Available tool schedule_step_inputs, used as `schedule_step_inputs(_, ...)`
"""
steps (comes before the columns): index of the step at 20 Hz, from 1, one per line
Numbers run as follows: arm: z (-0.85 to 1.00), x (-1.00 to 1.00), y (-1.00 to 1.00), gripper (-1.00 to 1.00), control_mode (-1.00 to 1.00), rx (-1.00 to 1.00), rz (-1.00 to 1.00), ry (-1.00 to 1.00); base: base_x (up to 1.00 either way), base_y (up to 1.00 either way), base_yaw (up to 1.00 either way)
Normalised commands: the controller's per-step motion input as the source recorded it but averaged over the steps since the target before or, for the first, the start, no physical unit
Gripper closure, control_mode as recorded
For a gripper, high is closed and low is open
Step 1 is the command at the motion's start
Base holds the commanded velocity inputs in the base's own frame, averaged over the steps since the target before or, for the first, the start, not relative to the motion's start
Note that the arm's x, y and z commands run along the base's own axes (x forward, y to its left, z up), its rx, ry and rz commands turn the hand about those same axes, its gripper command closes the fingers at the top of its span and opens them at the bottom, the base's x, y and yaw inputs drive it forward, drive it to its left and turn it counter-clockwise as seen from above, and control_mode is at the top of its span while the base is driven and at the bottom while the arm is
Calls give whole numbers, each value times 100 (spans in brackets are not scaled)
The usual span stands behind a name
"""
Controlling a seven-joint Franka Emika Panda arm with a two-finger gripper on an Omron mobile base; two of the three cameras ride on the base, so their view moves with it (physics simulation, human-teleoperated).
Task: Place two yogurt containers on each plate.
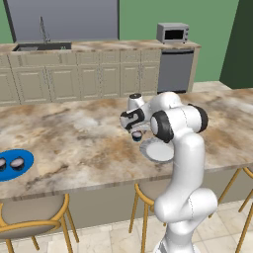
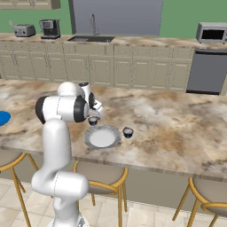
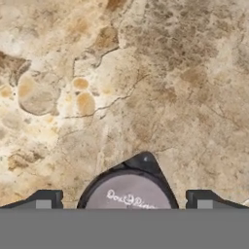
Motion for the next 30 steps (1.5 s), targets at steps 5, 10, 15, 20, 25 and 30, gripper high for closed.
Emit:
schedule_step_inputs(5, -21, 20, 0, -100, -100, 0, -11, 1, 0, 0, 0)
schedule_step_inputs(10, -14, 15, 0, -100, -100, 2, -7, 1, 0, 0, 0)
schedule_step_inputs(15, -12, 3, 0, -100, -100, 4, -5, 1, 0, 0, 0)
schedule_step_inputs(20, -6, 0, 0, -100, -100, 4, -3, 0, 0, 0, 0)
schedule_step_inputs(25, -2, -1, 0, -100, -100, 1, -1, 0, 0, 0, 0)
schedule_step_inputs(30, -1, 0, 1, -100, -100, 0, 0, 0, 0, 0, 0)
